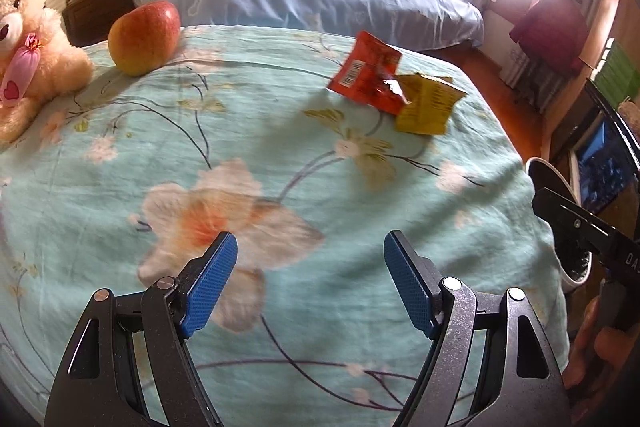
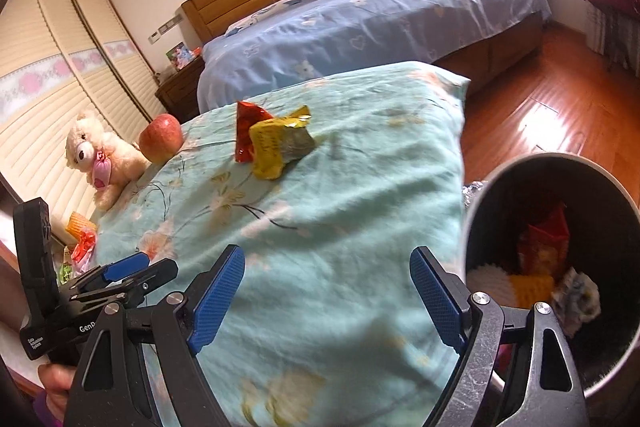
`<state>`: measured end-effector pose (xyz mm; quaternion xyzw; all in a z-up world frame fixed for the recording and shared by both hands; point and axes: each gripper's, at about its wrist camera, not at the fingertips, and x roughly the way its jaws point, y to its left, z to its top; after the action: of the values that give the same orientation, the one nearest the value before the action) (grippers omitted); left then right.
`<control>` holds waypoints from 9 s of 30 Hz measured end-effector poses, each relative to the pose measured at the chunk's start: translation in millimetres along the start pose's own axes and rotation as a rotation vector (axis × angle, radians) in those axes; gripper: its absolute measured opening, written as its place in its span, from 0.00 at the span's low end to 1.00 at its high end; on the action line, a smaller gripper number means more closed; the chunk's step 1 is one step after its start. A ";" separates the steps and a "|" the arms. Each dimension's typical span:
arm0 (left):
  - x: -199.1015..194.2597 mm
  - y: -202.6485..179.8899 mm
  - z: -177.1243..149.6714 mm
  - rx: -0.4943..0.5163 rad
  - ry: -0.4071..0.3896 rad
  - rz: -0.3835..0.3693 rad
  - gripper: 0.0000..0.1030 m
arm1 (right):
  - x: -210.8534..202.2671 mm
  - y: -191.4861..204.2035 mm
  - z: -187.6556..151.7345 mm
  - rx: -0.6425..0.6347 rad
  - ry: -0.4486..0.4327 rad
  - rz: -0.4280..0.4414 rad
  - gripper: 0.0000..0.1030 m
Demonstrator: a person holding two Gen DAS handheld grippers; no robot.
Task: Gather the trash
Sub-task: 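Move both open grippers back toward the remaining snack wrappers, then grasp the red snack wrapper with the left gripper while the right grasps the yellow wrapper, then carry the red and yellow wrappers over the bin, then open both grippers to drop the red and yellow wrappers into the bin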
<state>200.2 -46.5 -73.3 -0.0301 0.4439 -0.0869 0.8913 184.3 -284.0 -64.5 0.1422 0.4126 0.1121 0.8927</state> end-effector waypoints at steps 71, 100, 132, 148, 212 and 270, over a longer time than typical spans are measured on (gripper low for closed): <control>28.7 -18.3 23.1 -0.046 -0.003 -0.119 0.17 | 25.3 22.3 0.1 -0.031 -0.029 0.051 0.07; -36.7 -92.9 -27.2 0.120 -0.024 -0.215 0.17 | -73.5 -16.2 -53.8 0.045 -0.087 0.004 0.02; -26.7 -179.9 -27.9 0.292 0.008 -0.265 0.17 | -105.7 -79.1 -50.1 0.118 -0.137 -0.092 0.02; -20.6 -200.7 -21.2 0.326 0.010 -0.269 0.17 | -103.4 -93.8 -45.0 0.128 -0.133 -0.102 0.02; 6.6 -255.0 -9.8 0.404 0.043 -0.263 0.17 | -91.2 -129.7 -28.2 0.146 -0.103 -0.139 0.02; 19.4 -269.3 -11.2 0.421 0.071 -0.257 0.20 | -81.3 -146.7 -22.5 0.195 -0.067 -0.122 0.07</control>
<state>168.2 -314.5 -60.1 0.1034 0.4395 -0.2909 0.8435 127.6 -443.2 -72.0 0.2068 0.3995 0.0123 0.8930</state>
